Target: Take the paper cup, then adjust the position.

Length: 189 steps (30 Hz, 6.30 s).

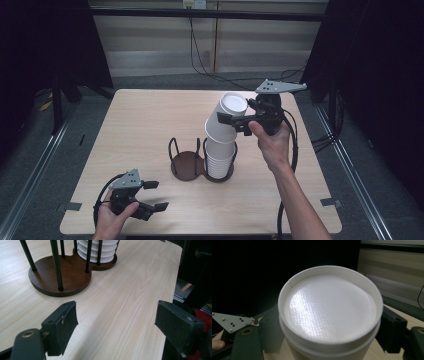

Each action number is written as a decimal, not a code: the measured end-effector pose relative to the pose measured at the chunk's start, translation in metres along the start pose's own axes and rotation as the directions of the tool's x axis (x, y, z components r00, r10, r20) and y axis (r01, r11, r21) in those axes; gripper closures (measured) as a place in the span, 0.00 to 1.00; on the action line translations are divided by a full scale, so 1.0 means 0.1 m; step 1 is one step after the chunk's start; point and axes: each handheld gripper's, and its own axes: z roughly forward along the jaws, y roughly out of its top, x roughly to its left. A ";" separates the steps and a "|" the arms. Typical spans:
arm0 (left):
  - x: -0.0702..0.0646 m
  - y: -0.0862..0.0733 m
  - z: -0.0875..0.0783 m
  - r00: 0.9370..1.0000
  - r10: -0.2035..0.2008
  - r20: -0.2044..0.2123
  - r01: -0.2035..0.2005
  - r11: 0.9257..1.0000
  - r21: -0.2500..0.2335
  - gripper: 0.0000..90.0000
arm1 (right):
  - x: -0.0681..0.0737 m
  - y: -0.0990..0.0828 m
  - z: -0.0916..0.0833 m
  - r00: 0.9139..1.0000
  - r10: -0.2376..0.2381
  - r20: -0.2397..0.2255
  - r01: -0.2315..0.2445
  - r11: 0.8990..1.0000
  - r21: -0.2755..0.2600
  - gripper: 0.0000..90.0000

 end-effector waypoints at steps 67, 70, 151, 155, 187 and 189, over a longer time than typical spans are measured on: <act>-0.25 0.45 0.12 0.993 0.092 0.073 -0.079 0.984 -0.162 0.18 | 0.32 -0.25 -0.64 0.994 0.007 -0.105 -0.012 0.998 -0.056 0.26; -0.24 0.53 0.07 0.992 0.109 0.057 -0.097 0.980 -0.175 0.18 | 0.34 -0.32 -0.63 0.993 0.014 -0.119 -0.021 0.998 -0.053 0.26; -0.43 0.71 0.63 0.969 0.161 0.187 -0.125 0.974 -0.188 0.11 | 0.73 -1.01 0.32 0.938 0.058 -0.341 -0.020 0.993 0.115 0.27; -0.43 0.73 0.61 0.968 0.164 0.189 -0.134 0.978 -0.162 0.13 | 0.74 -1.00 0.32 0.938 0.051 -0.344 -0.014 0.994 0.111 0.26; -0.23 0.74 0.48 0.976 0.101 0.193 -0.109 0.993 0.034 0.16 | 0.58 -1.06 0.22 0.943 0.078 -0.324 -0.014 0.981 0.194 0.16; -0.22 0.74 0.47 0.977 0.095 0.193 -0.105 0.994 0.041 0.16 | 0.57 -1.07 0.22 0.941 0.077 -0.328 -0.007 0.978 0.210 0.16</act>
